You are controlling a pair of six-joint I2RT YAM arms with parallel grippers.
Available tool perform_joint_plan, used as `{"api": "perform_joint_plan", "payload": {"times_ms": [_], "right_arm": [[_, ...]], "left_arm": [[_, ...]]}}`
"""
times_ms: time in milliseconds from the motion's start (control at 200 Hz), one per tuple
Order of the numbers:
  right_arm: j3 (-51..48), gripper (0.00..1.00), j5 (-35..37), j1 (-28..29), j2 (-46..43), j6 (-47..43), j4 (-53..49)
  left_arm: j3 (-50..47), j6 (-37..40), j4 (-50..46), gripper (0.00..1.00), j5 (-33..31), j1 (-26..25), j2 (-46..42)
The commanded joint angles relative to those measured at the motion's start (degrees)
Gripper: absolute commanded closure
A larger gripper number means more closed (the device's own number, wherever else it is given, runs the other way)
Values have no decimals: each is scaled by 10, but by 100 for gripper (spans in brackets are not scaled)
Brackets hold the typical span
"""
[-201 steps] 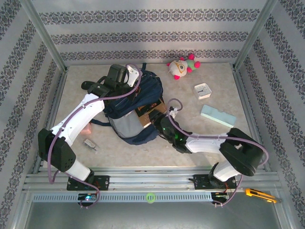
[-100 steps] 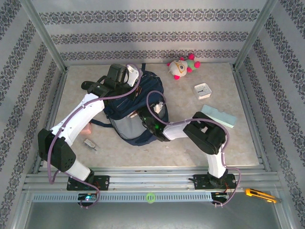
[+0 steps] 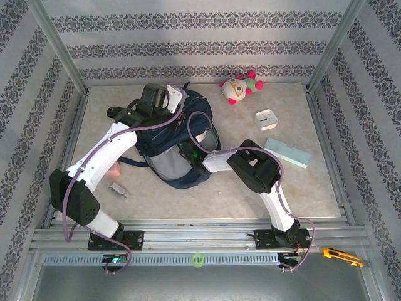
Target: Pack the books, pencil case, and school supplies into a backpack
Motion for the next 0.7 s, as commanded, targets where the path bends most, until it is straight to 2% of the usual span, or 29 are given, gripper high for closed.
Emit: {"api": "perform_joint_plan", "payload": {"times_ms": [0, 100, 245, 460, 695], "right_arm": [[9, 75, -10, -12, 6, 19, -33], [-9, 59, -11, -11, -14, 20, -59], [-43, 48, -6, -9, -49, 28, -83], [-100, 37, -23, -5, -93, 24, -83], [-171, 30, -52, 4, -145, 19, -63]], "left_arm": [[40, -6, 31, 100, 20, -5, -17], [43, -5, 26, 100, 15, -5, -13], [45, -2, 26, 100, 5, -4, -10], [45, 3, 27, 100, -14, 1, -4], [42, 9, 28, 100, -30, 11, 5]]}}
